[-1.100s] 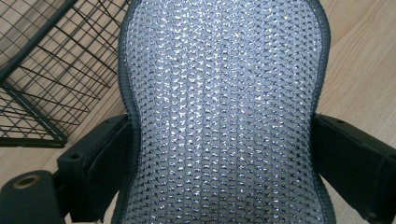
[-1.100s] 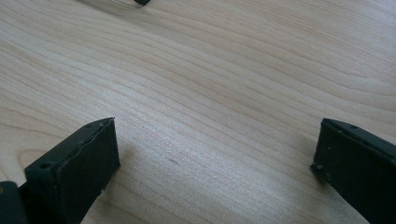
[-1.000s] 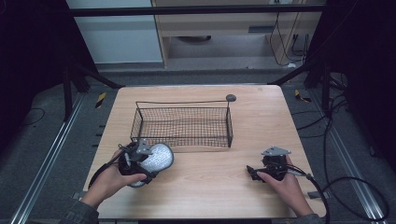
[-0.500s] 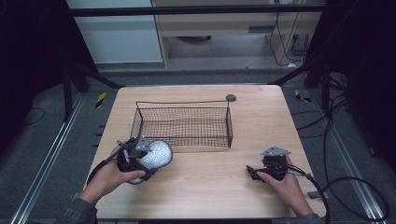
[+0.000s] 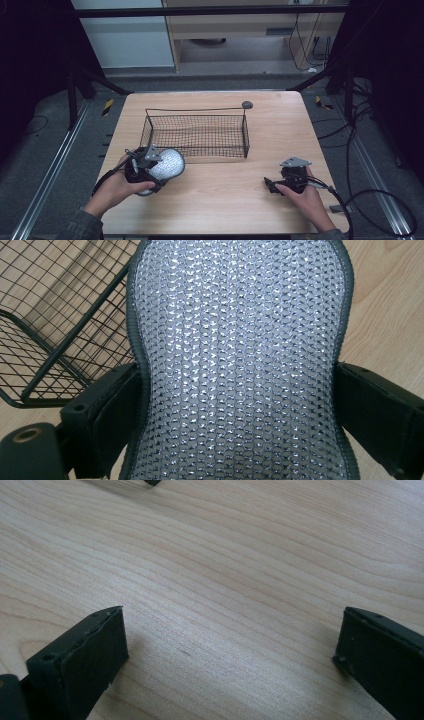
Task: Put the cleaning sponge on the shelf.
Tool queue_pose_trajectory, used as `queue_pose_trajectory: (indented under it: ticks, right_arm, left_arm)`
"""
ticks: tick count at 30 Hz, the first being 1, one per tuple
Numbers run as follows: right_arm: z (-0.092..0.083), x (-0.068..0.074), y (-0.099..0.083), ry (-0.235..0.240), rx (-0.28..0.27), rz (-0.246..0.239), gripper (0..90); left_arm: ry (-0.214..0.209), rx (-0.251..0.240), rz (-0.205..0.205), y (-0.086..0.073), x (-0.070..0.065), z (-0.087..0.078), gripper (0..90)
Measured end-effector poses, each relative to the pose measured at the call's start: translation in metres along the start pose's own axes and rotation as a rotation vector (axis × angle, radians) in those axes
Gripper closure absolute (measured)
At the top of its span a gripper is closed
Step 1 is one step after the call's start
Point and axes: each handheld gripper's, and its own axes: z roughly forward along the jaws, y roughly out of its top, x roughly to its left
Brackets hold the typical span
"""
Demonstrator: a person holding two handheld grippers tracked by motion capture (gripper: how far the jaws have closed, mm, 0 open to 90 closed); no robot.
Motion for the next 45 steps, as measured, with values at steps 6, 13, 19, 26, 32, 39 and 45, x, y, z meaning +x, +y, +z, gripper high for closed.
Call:
queue_pose_trajectory:
  ticks: [6,13,19,26,32,39,45]
  right_arm:
    - [0.000,0.000,0.000,0.001,0.000,0.000,0.4]
    - [0.000,0.000,0.000,0.001,0.000,0.000,0.4]
    - [0.000,0.000,0.000,0.001,0.000,0.000,0.4]
    - [0.000,0.000,0.000,0.001,0.000,0.000,0.4]
    - [0.000,0.000,0.000,0.000,0.000,0.000,0.4]
    - [0.000,0.000,0.000,0.001,0.000,0.000,0.4]
    - [0.000,0.000,0.000,0.000,0.000,0.000,0.4]
  left_arm:
    - [0.017,0.013,0.047,0.004,0.005,-0.004,7.1]
    - [0.038,0.045,0.100,0.012,0.011,-0.011,7.2]
    - [0.051,0.051,0.153,0.018,0.015,-0.015,7.1]
    - [0.055,0.056,0.235,0.026,0.024,-0.017,7.2]
    - [0.073,0.046,0.273,0.036,0.037,-0.022,7.2]
    - [0.080,0.039,0.308,0.046,0.051,-0.029,7.2]
    - [0.080,0.032,0.338,0.055,0.061,-0.030,7.2]
